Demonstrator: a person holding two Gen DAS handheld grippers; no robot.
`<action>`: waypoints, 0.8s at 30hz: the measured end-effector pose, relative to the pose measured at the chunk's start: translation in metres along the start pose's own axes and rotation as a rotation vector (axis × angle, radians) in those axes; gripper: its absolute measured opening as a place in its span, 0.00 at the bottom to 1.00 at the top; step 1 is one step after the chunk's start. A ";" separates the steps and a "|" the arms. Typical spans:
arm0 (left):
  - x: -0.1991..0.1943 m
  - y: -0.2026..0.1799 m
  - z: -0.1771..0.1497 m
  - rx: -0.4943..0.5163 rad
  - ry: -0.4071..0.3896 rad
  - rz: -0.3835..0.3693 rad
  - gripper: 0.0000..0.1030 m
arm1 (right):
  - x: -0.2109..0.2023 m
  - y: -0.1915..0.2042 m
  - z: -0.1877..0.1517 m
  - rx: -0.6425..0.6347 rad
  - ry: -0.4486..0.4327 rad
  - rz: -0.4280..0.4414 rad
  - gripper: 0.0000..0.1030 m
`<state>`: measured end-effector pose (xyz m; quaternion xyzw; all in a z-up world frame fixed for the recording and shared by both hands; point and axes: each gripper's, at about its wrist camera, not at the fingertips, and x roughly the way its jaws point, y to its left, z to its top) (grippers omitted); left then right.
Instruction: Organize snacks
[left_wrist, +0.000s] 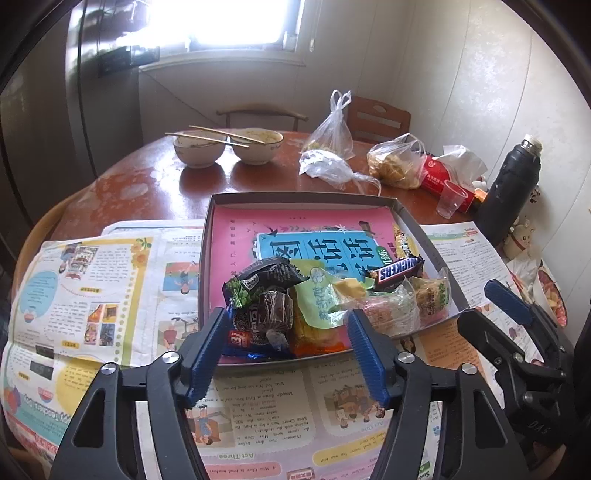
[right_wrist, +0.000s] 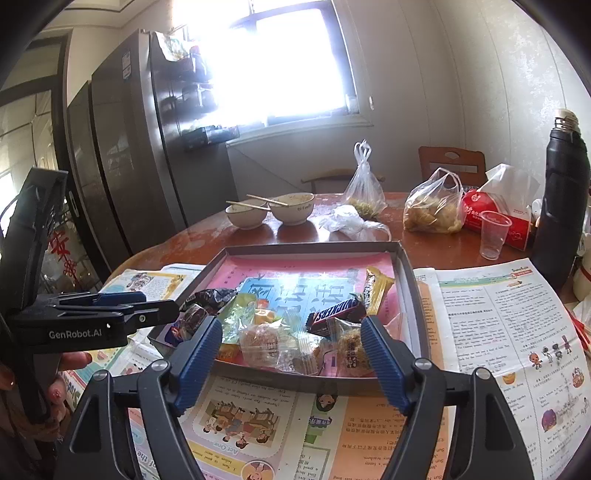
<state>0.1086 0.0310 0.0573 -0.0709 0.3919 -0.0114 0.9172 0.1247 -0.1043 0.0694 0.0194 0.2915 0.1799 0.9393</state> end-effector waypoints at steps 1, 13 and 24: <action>-0.001 0.000 -0.001 0.001 -0.003 0.000 0.69 | -0.002 0.000 0.000 0.002 -0.005 -0.003 0.77; -0.004 -0.005 -0.034 -0.002 0.001 0.012 0.71 | -0.018 0.007 -0.020 -0.030 0.015 -0.052 0.84; -0.009 -0.001 -0.056 -0.023 0.007 0.028 0.75 | -0.026 0.010 -0.035 -0.029 0.037 -0.035 0.90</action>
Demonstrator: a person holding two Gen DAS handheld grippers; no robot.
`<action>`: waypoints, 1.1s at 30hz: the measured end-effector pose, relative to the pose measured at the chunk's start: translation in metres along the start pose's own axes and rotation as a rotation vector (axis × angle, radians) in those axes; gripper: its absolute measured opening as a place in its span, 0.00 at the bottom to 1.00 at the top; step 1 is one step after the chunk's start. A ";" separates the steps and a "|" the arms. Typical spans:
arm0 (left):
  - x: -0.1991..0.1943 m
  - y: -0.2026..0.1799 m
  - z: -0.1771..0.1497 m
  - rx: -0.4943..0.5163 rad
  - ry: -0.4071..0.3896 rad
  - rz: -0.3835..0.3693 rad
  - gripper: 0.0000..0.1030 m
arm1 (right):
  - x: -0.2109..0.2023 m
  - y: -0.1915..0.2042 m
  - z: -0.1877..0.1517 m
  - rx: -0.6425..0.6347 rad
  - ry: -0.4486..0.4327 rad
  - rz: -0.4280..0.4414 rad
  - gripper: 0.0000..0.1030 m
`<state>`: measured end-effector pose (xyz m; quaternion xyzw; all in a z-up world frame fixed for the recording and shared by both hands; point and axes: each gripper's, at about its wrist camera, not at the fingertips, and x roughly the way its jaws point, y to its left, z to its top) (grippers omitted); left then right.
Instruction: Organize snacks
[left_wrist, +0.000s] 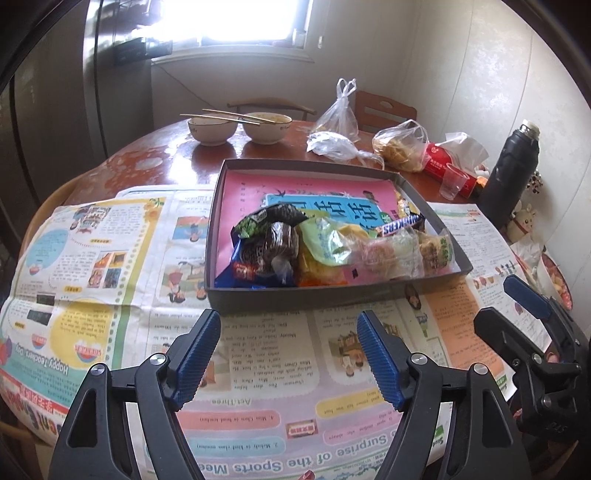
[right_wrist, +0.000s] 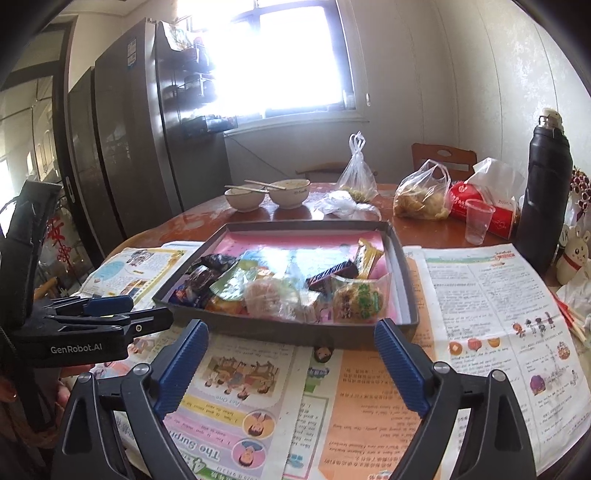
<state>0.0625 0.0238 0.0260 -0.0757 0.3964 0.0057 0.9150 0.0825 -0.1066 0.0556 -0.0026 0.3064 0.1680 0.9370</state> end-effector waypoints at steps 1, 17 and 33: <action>0.000 -0.001 -0.003 0.004 0.004 0.000 0.75 | 0.000 0.000 -0.001 0.002 0.007 0.001 0.91; -0.003 -0.008 -0.027 0.032 0.046 0.010 0.75 | 0.001 -0.004 -0.025 0.031 0.091 -0.047 0.92; -0.007 -0.008 -0.031 0.038 0.053 0.020 0.75 | -0.002 -0.003 -0.030 0.050 0.098 -0.046 0.92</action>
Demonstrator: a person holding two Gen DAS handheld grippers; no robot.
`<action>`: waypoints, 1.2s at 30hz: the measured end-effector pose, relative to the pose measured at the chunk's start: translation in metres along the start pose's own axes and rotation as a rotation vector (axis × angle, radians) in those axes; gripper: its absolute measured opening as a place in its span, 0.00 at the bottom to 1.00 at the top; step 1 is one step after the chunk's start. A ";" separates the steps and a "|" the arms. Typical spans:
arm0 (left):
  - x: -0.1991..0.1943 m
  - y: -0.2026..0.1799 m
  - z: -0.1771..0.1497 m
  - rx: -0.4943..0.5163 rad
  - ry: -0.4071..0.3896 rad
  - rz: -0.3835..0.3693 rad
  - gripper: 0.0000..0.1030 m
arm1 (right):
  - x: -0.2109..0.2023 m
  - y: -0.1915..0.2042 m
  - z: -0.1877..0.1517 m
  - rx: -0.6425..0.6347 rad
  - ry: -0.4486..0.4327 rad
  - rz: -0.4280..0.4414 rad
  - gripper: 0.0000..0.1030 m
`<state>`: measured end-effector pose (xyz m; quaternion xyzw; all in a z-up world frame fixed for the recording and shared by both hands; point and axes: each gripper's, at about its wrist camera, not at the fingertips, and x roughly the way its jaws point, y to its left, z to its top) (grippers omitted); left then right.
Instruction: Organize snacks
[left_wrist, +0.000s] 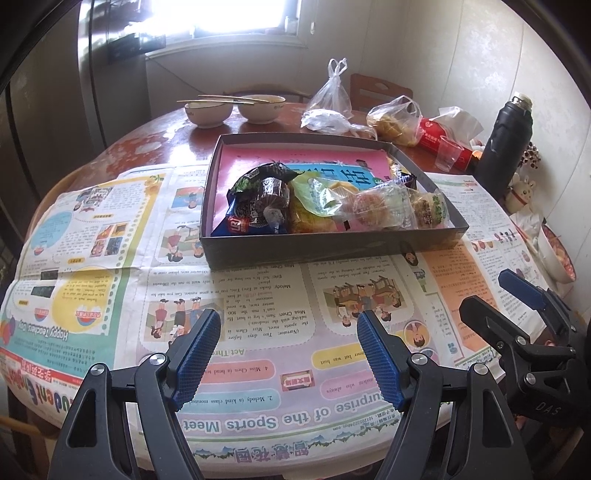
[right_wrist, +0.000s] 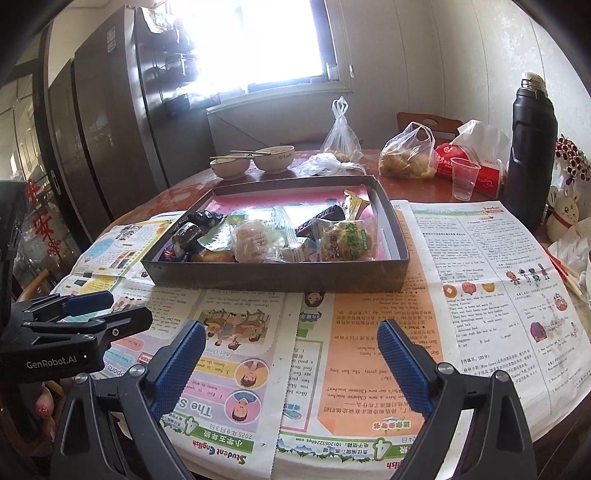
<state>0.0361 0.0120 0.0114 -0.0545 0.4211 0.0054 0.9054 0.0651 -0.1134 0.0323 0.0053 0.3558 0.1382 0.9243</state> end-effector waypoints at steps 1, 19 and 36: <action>0.000 0.000 0.000 0.001 0.001 0.001 0.75 | 0.000 0.000 0.000 0.000 0.002 0.000 0.92; -0.001 -0.001 -0.002 0.005 0.003 0.013 0.75 | -0.001 0.002 0.000 -0.009 0.001 -0.008 0.92; 0.000 0.002 -0.003 0.007 0.010 0.016 0.75 | 0.003 -0.003 -0.002 0.004 0.009 -0.021 0.92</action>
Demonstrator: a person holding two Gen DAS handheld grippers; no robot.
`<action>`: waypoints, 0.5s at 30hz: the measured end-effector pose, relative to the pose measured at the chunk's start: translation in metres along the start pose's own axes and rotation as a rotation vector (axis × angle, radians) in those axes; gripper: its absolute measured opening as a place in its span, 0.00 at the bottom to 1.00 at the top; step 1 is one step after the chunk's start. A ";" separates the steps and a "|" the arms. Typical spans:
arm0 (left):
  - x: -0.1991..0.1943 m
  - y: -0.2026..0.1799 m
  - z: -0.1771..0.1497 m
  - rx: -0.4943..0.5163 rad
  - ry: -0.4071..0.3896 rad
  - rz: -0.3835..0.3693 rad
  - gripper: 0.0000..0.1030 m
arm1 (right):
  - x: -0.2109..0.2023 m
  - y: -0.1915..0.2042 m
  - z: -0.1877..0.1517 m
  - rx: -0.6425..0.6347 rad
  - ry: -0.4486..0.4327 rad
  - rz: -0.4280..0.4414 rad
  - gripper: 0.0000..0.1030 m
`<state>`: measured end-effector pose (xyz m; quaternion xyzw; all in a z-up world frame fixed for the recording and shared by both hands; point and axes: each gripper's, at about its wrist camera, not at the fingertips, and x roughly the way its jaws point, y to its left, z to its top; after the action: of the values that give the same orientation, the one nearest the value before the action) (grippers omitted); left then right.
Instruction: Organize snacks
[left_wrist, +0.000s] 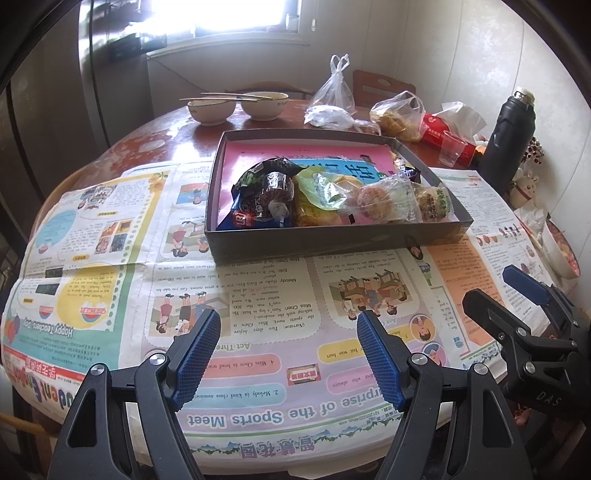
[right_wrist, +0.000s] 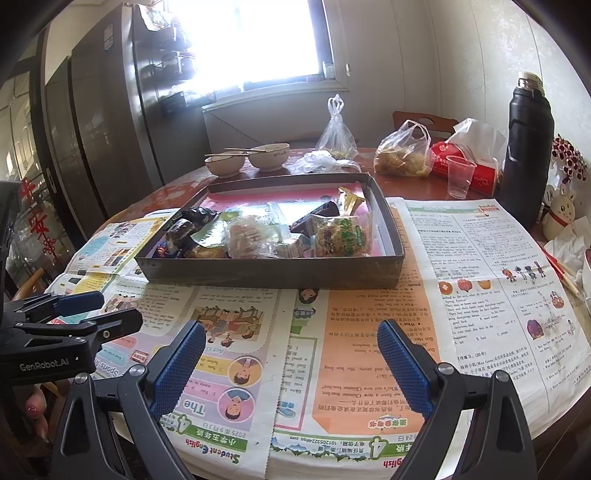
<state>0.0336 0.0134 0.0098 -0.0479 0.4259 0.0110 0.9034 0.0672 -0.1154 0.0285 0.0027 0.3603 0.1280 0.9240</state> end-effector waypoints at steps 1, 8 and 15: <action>0.000 0.000 0.000 0.001 0.000 0.000 0.75 | 0.001 -0.001 0.000 0.004 0.002 -0.001 0.92; 0.003 0.002 0.001 -0.004 -0.002 -0.018 0.75 | 0.005 -0.006 0.001 0.009 0.012 -0.010 0.92; 0.010 0.012 0.008 -0.035 -0.009 -0.049 0.75 | 0.017 -0.020 0.007 0.035 0.042 -0.022 0.92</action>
<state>0.0451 0.0262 0.0063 -0.0742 0.4204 -0.0036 0.9043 0.0886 -0.1304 0.0200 0.0123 0.3818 0.1113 0.9174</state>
